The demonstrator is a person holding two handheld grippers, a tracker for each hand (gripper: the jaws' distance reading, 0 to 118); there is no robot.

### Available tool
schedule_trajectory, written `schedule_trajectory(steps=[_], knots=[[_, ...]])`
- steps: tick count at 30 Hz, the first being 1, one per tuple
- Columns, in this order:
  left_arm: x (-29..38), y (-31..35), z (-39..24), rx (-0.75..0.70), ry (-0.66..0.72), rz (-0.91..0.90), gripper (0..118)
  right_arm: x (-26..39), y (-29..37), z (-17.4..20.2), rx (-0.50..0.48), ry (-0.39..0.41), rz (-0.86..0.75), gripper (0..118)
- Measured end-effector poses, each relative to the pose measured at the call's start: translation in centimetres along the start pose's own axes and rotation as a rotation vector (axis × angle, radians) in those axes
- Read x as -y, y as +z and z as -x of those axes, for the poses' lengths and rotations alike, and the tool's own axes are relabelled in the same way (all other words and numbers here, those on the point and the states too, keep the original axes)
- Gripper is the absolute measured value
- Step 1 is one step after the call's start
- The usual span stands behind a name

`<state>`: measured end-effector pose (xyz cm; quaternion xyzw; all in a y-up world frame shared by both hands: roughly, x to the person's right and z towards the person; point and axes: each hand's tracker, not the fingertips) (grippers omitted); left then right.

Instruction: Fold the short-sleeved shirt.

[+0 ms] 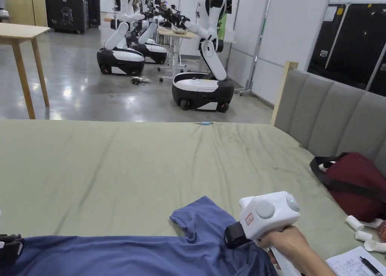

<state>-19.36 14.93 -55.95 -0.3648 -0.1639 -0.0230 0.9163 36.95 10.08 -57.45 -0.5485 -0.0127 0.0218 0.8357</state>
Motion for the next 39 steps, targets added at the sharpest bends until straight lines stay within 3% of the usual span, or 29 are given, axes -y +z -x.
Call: schedule_trajectory(steps=[2, 4, 5, 7, 8, 10, 16, 24, 31, 39], knots=[[0.2, 0.0, 0.0, 0.002, 0.003, 0.004, 3, 0.7, 0.9, 0.3, -0.004, -0.031, -0.033, 93], [0.3, -0.1, 0.2, -0.001, 0.004, 0.004, 3, 1.2, 1.7, 0.8, -0.006, -0.012, -0.056, 78], [0.3, -0.2, 0.3, -0.002, 0.008, 0.007, 3, 1.3, 2.1, 1.1, -0.003, 0.002, -0.063, 64], [0.4, -0.1, 0.3, 0.001, 0.02, 0.003, 3, 1.5, 2.6, 1.4, -0.033, 0.025, -0.068, 12], [0.4, -0.2, 0.5, 0.003, 0.023, 0.002, 3, 1.6, 2.6, 1.7, -0.061, 0.019, -0.063, 3], [0.4, -0.2, 0.4, 0.006, 0.027, 0.001, 3, 1.2, 2.4, 2.4, -0.001, 0.056, -0.054, 3], [0.5, 0.5, 0.4, -0.006, 0.011, 0.007, 3, 1.1, 4.3, 2.7, 0.024, 0.063, -0.143, 3], [0.3, 6.0, 1.6, 0.02, 0.01, -0.07, 3, 3.4, 13.4, 2.7, -0.01, 0.105, -0.362, 3], [2.9, 11.9, 2.5, 0.048, 0.052, -0.148, 3, 10.4, 20.8, 3.1, -0.09, 0.074, -0.545, 3], [9.6, 17.8, 3.1, 0.061, 0.097, -0.153, 3, 19.9, 23.9, 3.7, -0.105, 0.084, -0.536, 3]])
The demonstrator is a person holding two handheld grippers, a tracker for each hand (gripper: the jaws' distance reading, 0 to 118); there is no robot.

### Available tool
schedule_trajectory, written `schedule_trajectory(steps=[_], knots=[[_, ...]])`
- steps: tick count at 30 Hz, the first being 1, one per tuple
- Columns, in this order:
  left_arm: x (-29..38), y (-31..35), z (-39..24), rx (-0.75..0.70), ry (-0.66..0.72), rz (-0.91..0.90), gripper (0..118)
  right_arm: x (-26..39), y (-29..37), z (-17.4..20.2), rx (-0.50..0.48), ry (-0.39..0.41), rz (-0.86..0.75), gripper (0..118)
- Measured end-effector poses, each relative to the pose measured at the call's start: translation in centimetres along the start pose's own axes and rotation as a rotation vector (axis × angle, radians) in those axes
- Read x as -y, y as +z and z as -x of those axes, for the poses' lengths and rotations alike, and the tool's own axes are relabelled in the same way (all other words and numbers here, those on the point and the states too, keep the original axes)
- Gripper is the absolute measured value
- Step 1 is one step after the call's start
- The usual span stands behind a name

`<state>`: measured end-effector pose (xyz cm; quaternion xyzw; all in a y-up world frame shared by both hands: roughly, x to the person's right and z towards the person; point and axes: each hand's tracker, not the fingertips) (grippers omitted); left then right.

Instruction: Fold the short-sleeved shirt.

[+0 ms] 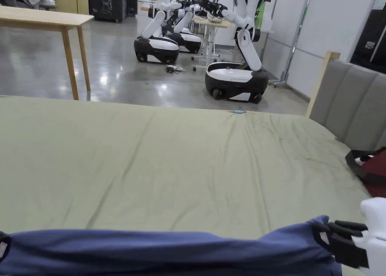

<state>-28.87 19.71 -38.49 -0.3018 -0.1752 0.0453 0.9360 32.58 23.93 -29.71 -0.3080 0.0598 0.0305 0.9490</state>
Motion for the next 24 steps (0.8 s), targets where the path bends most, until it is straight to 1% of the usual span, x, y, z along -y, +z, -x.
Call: schedule_trajectory(steps=[4, 9, 11, 14, 17, 19, 24], knots=[[3.2, 1.4, 0.0, 0.015, 0.046, 0.062, 3, 3.4, 0.3, 0.0, 0.018, -0.011, 0.083, 3], [6.0, 0.1, -0.5, 0.012, 0.027, 0.18, 3, 6.0, -1.7, -0.8, 0.023, -0.054, 0.18, 3], [6.9, -0.8, -0.7, 0.003, 0.03, 0.236, 3, 6.8, -3.0, -1.1, 0.046, -0.05, 0.251, 3], [8.2, -2.0, -0.7, -0.014, 0.017, 0.284, 3, 8.0, -4.6, -1.1, 0.059, -0.039, 0.311, 3], [8.9, -2.5, -0.5, -0.022, 0.043, 0.291, 3, 8.8, -6.1, -1.0, 0.091, -0.025, 0.335, 3], [8.9, -2.4, -0.3, -0.018, 0.068, 0.278, 3, 9.1, -6.8, -1.1, 0.096, -0.034, 0.343, 3], [9.1, -2.3, -0.5, -0.023, 0.062, 0.264, 3, 9.3, -7.3, -0.7, 0.121, -0.017, 0.347, 3]])
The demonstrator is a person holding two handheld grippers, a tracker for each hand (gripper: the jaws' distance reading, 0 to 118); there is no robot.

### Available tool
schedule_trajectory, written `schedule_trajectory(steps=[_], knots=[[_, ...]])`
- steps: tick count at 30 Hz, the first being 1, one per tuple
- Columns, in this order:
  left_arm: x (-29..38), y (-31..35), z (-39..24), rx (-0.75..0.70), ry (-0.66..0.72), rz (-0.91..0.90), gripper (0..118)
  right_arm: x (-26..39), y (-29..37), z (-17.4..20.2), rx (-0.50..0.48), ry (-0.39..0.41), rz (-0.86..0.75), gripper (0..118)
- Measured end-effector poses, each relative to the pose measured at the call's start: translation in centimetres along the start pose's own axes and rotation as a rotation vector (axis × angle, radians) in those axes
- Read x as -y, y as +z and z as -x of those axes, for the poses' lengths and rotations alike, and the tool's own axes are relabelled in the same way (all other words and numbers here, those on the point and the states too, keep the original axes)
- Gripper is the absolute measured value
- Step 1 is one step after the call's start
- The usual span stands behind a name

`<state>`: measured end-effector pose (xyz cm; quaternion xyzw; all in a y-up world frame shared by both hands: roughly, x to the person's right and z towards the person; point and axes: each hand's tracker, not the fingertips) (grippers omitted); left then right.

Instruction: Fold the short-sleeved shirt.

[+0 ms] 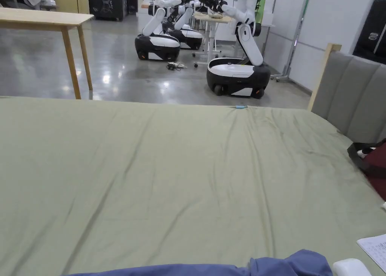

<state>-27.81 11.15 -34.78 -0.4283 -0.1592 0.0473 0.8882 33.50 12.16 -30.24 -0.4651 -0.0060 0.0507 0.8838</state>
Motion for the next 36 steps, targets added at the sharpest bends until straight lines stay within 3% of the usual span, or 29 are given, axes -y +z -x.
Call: schedule_trajectory(steps=[2, 3, 4, 5, 6, 7, 14, 15, 16, 17, 18, 19, 20, 21, 24, 30, 34, 36], knots=[[0.1, 0.3, -0.3, -0.007, -0.01, -0.017, 7, 0.4, 0.6, 0.0, 0.001, 0.033, -0.043, 10], [0.1, 0.6, -0.4, -0.021, -0.016, -0.036, 19, 0.7, 1.1, 0.0, 0.011, 0.041, -0.089, 33], [0.1, 1.0, -0.5, -0.033, -0.02, -0.07, 39, 1.0, 1.8, -0.1, 0.002, 0.046, -0.105, 63], [0.1, 1.5, -0.5, -0.042, -0.022, -0.093, 72, 1.1, 2.6, -0.3, 0.009, 0.028, -0.096, 97], [0.0, 1.9, -0.6, -0.038, -0.022, -0.098, 108, 1.2, 3.5, -0.5, 0.022, 0.003, -0.118, 118], [-0.1, 3.0, -0.8, -0.017, -0.032, -0.156, 115, 1.3, 5.5, -0.7, -0.015, -0.03, -0.197, 117], [-0.5, 9.8, -2.3, 0.03, 0.024, -0.381, 116, 2.5, 16.7, 1.1, -0.145, -0.125, -0.616, 113], [-0.3, 10.4, -2.4, 0.048, 0.044, -0.381, 111, 2.8, 17.3, 1.7, -0.172, -0.134, -0.639, 99], [0.1, 11.0, -2.6, 0.061, 0.058, -0.406, 97, 3.1, 17.8, 2.3, -0.198, -0.132, -0.657, 72], [0.4, 11.4, -2.6, 0.062, 0.064, -0.442, 70, 3.3, 18.1, 3.0, -0.189, -0.13, -0.656, 24], [0.7, 11.7, -2.7, 0.032, 0.055, -0.442, 16, 3.2, 18.1, 4.0, -0.161, -0.128, -0.652, 0], [0.8, 11.7, -2.9, 0.001, 0.056, -0.444, 0, 3.0, 18.0, 4.7, -0.113, -0.111, -0.626, 0], [1.0, 11.7, -2.8, -0.105, 0.024, -0.46, 0, 2.9, 18.0, 4.8, -0.137, -0.075, -0.611, 0], [1.1, 11.7, -2.5, -0.124, 0.007, -0.478, 0, 2.7, 17.9, 4.9, -0.208, -0.041, -0.576, 0], [1.3, 11.9, -1.2, -0.045, 0.105, -0.434, 0, 2.2, 17.6, 5.9, -0.197, -0.013, -0.592, 0], [1.4, 12.3, 0.4, 0.014, 0.137, -0.415, 0, 1.6, 18.1, 6.7, -0.193, 0.001, -0.605, 0], [1.1, 11.3, 2.5, 0.277, 0.249, -0.37, 0, 1.0, 18.5, 7.2, -0.189, 0.013, -0.606, 0], [0.7, 10.1, 3.4, 0.255, 0.252, -0.364, 0, 1.3, 18.3, 6.8, -0.202, 0.023, -0.593, 0]])
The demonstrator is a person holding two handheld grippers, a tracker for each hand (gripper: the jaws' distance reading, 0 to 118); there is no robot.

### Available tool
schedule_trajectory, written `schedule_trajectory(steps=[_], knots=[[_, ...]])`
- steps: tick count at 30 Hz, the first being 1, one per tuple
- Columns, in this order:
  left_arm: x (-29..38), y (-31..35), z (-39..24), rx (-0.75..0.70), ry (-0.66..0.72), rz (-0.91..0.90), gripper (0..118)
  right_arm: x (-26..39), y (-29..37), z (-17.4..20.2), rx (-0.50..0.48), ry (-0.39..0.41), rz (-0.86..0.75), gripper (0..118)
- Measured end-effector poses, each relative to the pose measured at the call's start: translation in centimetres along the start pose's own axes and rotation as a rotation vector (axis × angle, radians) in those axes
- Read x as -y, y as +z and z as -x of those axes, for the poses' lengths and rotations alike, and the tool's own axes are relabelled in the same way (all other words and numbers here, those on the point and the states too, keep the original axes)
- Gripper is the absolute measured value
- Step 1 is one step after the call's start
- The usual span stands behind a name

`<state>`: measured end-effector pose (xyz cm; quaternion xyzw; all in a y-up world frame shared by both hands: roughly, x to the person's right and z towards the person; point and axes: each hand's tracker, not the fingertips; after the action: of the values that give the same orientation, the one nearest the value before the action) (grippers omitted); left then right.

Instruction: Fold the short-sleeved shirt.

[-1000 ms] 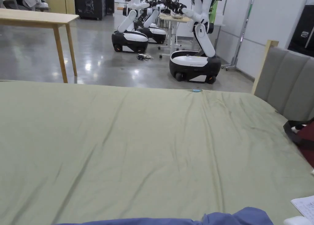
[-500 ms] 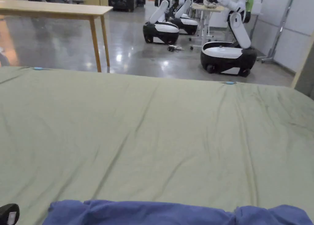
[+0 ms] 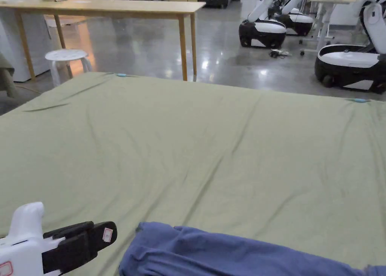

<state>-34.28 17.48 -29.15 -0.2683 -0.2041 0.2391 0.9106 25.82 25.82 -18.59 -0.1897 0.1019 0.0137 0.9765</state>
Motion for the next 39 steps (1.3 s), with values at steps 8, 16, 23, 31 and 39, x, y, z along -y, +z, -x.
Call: schedule_trajectory(steps=[8, 16, 23, 31, 39], knots=[[-0.2, -6.9, 5.3, 0.154, 0.193, 0.195, 118, 0.4, -0.6, 0.6, -0.013, 0.008, 0.036, 0], [0.8, -11.8, 6.3, 0.16, 0.3, 0.316, 118, 1.0, -0.8, 0.5, -0.01, 0.018, 0.072, 0], [0.5, -14.0, 7.6, 0.238, 0.311, 0.34, 118, 0.9, -1.1, 0.7, -0.015, 0.019, 0.078, 0], [1.4, -16.1, 9.7, 0.169, 0.238, 0.39, 19, 0.9, -1.0, 1.0, -0.016, 0.018, 0.083, 0], [1.2, -14.8, 8.8, 0.281, 0.305, 0.314, 7, 0.9, -1.0, 1.0, 0.011, 0.01, 0.103, 0]])
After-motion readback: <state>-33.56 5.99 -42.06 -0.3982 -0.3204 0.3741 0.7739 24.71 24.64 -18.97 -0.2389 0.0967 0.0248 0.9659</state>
